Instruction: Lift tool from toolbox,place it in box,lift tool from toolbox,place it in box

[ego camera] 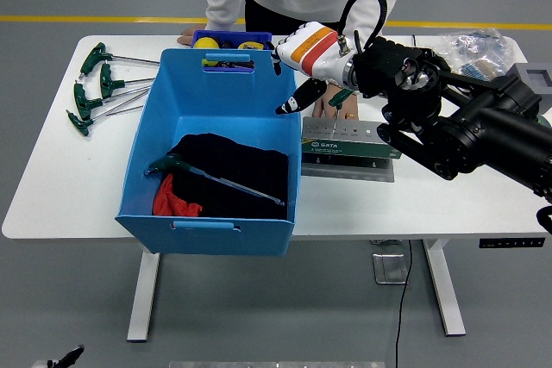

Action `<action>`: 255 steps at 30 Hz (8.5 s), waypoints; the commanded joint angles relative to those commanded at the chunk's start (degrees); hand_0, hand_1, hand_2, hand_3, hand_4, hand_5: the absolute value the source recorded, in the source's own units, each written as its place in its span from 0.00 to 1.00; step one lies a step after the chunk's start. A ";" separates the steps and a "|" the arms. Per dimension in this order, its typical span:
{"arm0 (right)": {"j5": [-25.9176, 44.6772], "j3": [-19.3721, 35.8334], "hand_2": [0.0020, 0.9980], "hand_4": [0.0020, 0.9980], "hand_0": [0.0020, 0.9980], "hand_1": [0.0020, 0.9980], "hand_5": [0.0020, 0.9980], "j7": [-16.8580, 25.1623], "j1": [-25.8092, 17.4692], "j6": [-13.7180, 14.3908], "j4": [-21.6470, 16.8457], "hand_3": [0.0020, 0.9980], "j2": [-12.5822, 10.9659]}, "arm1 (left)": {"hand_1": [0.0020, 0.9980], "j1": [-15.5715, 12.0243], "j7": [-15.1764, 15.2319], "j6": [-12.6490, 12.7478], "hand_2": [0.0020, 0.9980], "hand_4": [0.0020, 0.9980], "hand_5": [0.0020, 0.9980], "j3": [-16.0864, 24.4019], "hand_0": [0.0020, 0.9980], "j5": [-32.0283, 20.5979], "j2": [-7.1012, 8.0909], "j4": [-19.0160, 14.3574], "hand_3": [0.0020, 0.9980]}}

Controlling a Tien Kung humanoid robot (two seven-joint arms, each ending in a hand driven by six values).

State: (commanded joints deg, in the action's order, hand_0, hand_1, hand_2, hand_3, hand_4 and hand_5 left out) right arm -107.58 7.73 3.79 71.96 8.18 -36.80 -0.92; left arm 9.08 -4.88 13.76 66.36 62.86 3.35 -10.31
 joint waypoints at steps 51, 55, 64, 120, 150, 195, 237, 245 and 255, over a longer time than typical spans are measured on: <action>-2.05 -7.04 0.52 1.00 0.77 0.55 0.76 2.60 -2.98 -3.63 6.60 0.37 -0.71 | 0.75 1.58 0.27 0.91 0.74 0.71 0.63 -0.87 0.73 -0.50 0.43 0.00 0.70; -2.64 -6.72 0.52 1.00 0.77 0.55 0.76 2.67 -3.32 -4.29 6.42 0.37 -0.91 | 0.75 1.50 0.29 0.92 0.74 0.71 0.63 -1.04 0.73 -0.72 0.41 0.00 0.70; -3.23 -6.37 0.52 1.00 0.77 0.55 0.76 2.72 -3.37 -4.90 6.12 0.37 -0.82 | 0.75 1.43 0.22 0.82 0.74 0.71 0.63 -1.09 0.73 -0.61 0.40 0.00 0.70; -4.20 -6.99 0.09 0.90 0.02 0.02 0.75 1.87 -4.07 -5.15 6.53 0.08 -0.95 | 0.74 0.64 0.06 0.74 0.74 0.71 0.63 -1.29 0.73 -0.50 0.36 0.00 0.69; 0.17 -0.26 0.00 0.85 0.00 0.00 0.75 2.45 0.42 -11.12 -1.75 0.03 -7.84 | 0.73 -1.84 -0.19 0.75 0.73 0.71 0.63 1.01 0.73 1.26 0.91 0.00 0.69; -3.93 24.18 0.00 0.84 0.00 0.00 0.74 -3.89 -4.49 -14.36 -28.25 0.03 -8.27 | 0.74 -2.53 -1.28 0.45 0.73 0.71 0.63 3.75 0.73 5.42 0.66 0.00 0.69; -5.34 6.79 0.89 0.92 0.78 0.77 0.64 -4.14 -3.22 -6.87 -16.27 0.90 0.92 | 0.74 -1.43 -1.28 0.00 0.73 0.71 0.64 3.11 0.73 5.98 0.71 0.00 0.70; -5.60 6.77 0.92 0.92 0.80 0.80 0.61 -4.18 -3.57 -7.26 -15.94 0.94 0.92 | 0.73 -1.39 -1.21 0.05 0.73 0.71 0.64 3.17 0.73 5.98 0.65 0.00 0.70; -5.82 8.73 0.93 0.96 0.83 0.82 0.62 -4.24 -5.49 -7.70 -16.27 0.95 0.47 | 0.74 -1.49 -1.15 0.14 0.74 0.71 0.64 2.82 0.73 5.31 0.51 0.00 0.70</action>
State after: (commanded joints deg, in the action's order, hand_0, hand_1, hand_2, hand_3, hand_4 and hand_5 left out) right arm -113.39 16.45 -0.44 66.47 0.48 -53.07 -0.45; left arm 7.59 -6.03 13.90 69.19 68.17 3.86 -10.31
